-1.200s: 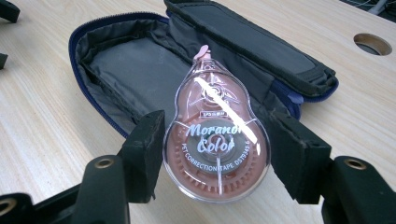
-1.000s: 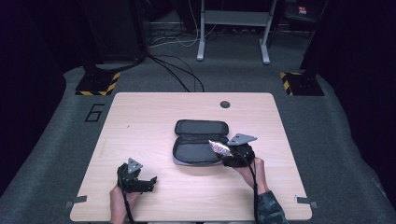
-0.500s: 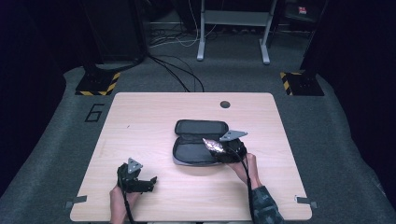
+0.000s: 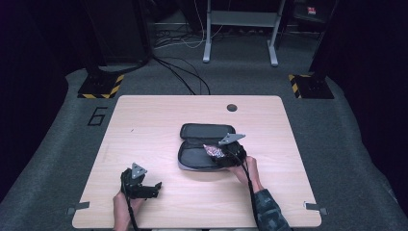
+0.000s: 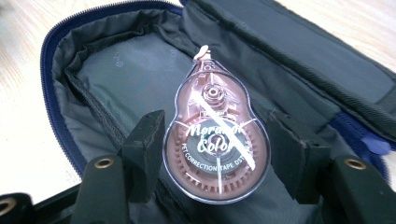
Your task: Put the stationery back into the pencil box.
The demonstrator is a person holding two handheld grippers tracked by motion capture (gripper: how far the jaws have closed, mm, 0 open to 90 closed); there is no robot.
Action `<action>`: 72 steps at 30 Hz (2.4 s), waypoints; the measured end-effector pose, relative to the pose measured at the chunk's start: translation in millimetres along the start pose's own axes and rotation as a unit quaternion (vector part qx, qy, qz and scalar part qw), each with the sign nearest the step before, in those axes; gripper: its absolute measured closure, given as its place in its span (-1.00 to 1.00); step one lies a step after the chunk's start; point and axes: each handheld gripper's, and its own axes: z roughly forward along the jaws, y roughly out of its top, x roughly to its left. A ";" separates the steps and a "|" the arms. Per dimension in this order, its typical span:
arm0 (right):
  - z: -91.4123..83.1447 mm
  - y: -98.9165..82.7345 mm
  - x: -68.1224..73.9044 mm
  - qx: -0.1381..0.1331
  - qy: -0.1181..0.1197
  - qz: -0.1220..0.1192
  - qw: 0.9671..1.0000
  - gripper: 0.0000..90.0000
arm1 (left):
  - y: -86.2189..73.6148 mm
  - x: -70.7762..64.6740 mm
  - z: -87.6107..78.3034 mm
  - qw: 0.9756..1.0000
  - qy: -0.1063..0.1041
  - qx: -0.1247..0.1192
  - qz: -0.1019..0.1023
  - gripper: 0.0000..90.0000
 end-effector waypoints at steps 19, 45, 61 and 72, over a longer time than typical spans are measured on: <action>25.5 4.8 5.2 0.042 0.005 0.009 0.999 -0.14 | 0.1 0.2 -0.1 1.000 0.000 0.000 0.001 -0.99; -20.2 3.5 8.1 0.016 0.026 0.010 0.999 -0.78 | 0.0 0.0 -0.2 1.000 0.001 0.000 0.001 -0.99; -80.5 -37.6 7.7 0.002 -0.042 0.010 0.999 -0.86 | 0.0 -0.1 -0.2 1.000 0.001 0.000 0.001 -0.99; -88.0 -128.2 -7.9 0.028 -0.093 0.094 0.991 -1.00 | 0.0 -0.1 -0.2 1.000 0.001 0.000 0.002 -0.99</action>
